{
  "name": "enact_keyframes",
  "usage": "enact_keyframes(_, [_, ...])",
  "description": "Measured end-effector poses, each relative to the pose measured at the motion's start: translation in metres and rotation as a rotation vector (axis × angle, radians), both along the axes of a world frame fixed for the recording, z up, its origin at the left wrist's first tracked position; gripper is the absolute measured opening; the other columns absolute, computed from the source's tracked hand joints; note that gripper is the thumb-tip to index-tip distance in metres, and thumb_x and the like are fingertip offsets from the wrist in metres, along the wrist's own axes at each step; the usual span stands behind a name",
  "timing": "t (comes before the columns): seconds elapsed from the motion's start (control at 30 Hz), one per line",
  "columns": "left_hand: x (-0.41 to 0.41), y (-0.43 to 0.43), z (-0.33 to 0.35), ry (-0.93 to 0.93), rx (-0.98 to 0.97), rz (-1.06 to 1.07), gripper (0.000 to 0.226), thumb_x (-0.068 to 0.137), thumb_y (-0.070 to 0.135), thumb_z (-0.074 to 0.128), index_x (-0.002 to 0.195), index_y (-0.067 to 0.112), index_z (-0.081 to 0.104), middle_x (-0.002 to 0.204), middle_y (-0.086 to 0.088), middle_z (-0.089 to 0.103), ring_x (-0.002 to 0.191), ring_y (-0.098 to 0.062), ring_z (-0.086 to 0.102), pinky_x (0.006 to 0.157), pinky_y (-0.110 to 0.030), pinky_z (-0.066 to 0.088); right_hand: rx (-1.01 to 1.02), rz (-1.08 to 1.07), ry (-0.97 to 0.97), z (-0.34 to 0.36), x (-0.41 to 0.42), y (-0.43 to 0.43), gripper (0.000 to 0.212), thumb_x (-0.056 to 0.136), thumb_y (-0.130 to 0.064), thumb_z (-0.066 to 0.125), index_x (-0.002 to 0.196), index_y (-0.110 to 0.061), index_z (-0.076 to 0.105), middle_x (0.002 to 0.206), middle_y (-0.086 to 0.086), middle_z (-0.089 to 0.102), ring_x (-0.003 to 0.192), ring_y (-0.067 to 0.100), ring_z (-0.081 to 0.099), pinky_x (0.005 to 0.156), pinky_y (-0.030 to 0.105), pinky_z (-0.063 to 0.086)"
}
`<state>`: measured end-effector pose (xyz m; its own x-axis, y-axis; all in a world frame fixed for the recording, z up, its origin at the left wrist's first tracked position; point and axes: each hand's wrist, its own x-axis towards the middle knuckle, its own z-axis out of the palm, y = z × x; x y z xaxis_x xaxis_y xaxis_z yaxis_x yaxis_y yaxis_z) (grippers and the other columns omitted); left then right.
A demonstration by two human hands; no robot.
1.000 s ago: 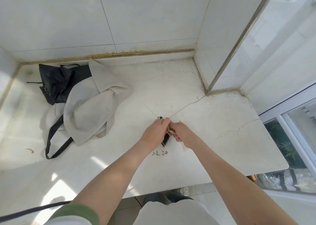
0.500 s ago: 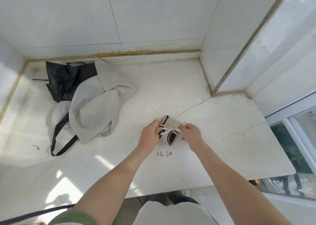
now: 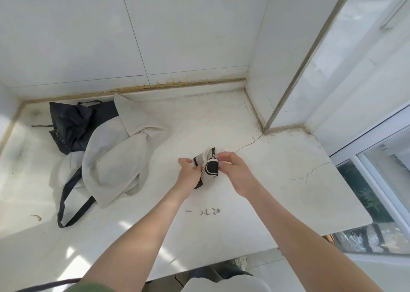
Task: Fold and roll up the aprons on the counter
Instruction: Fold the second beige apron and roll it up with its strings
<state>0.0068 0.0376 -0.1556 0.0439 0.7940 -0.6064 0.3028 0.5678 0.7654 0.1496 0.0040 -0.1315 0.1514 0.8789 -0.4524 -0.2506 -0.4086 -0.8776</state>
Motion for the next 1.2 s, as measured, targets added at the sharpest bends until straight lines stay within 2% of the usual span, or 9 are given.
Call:
enact_keyframes(0.23, [0.037,0.020,0.032,-0.217,-0.056,-0.227,0.035,0.099,0.042,0.038,0.111,0.015,0.057,0.107,-0.005,0.067,0.089,-0.019,0.063,0.068,-0.026,0.050,0.037,0.050,-0.206,0.037,0.023,-0.009,0.012,0.100,-0.019,0.047,0.099,-0.010,0.055,0.091,-0.002,0.060,0.083,0.011,0.057,0.075,0.023,0.045])
enact_keyframes(0.3, [0.055,0.021,0.053,-0.306,-0.069,-0.254,0.047,0.101,0.050,0.029,0.112,0.019,0.063,0.104,0.002,0.070,0.100,-0.017,0.065,0.084,-0.030,0.053,0.109,0.039,-0.309,0.053,0.037,-0.015,0.011,0.099,-0.013,0.046,0.089,-0.012,0.051,0.080,-0.005,0.051,0.071,0.004,0.047,0.064,0.013,0.038])
enact_keyframes(0.4, [0.084,0.011,0.087,-0.395,-0.038,-0.250,0.064,0.098,0.060,0.010,0.116,0.024,0.061,0.123,0.003,0.064,0.125,-0.012,0.051,0.113,-0.032,0.032,0.205,-0.079,-0.418,0.074,0.057,-0.021,0.019,0.098,-0.008,0.046,0.078,-0.010,0.045,0.071,-0.004,0.043,0.058,0.001,0.040,0.056,0.012,0.034])
enact_keyframes(0.47, [0.105,-0.005,0.107,-0.466,0.038,-0.305,0.070,0.094,0.066,0.011,0.107,0.022,0.064,0.114,0.000,0.068,0.117,-0.012,0.057,0.108,-0.029,0.036,0.220,-0.192,-0.477,0.085,0.072,-0.027,0.018,0.097,-0.013,0.046,0.079,-0.011,0.045,0.070,-0.004,0.043,0.061,0.006,0.041,0.057,0.017,0.033])
enact_keyframes(0.6, [0.164,-0.044,0.144,-0.379,0.322,-0.325,0.044,0.086,0.047,0.064,0.110,0.013,0.047,0.092,-0.003,0.065,0.083,-0.018,0.065,0.070,-0.030,0.055,0.267,-0.301,-0.444,0.112,0.109,-0.045,0.019,0.097,-0.017,0.046,0.078,-0.016,0.045,0.068,-0.003,0.048,0.061,0.011,0.045,0.055,0.025,0.039])
enact_keyframes(0.77, [0.229,-0.077,0.161,-0.368,0.325,-0.230,0.030,0.095,0.016,0.042,0.114,-0.006,0.053,0.086,-0.012,0.067,0.064,-0.019,0.067,0.055,-0.024,0.053,0.256,-0.177,-0.322,0.144,0.178,-0.084,0.009,0.094,-0.007,0.051,0.086,-0.009,0.056,0.056,-0.009,0.051,0.054,0.006,0.050,0.053,0.018,0.041])
enact_keyframes(0.93, [0.289,-0.096,0.193,-0.299,0.344,-0.265,0.039,0.081,0.032,0.046,0.115,0.013,0.046,0.107,-0.014,0.067,0.089,-0.028,0.070,0.074,-0.042,0.060,0.321,-0.036,-0.316,0.177,0.254,-0.115,0.016,0.096,-0.003,0.049,0.087,-0.007,0.061,0.043,-0.012,0.047,0.041,0.001,0.045,0.048,0.015,0.038])
enact_keyframes(1.07, [0.318,-0.112,0.243,-0.532,0.253,-0.335,0.043,0.094,0.026,0.050,0.126,0.028,0.022,0.096,-0.004,0.063,0.077,-0.025,0.067,0.088,-0.047,0.055,0.399,-0.069,-0.479,0.214,0.291,-0.127,0.014,0.097,-0.010,0.052,0.083,-0.008,0.056,0.055,-0.006,0.054,0.042,-0.001,0.048,0.043,0.012,0.038])
enact_keyframes(1.2, [0.318,-0.102,0.277,-0.650,0.365,-0.582,0.050,0.085,0.015,0.049,0.132,0.032,0.047,0.115,0.007,0.059,0.098,-0.017,0.055,0.089,-0.036,0.050,0.381,-0.110,-0.437,0.259,0.339,-0.130,0.015,0.093,-0.013,0.057,0.079,-0.011,0.056,0.063,0.003,0.054,0.051,0.010,0.049,0.047,0.017,0.041])
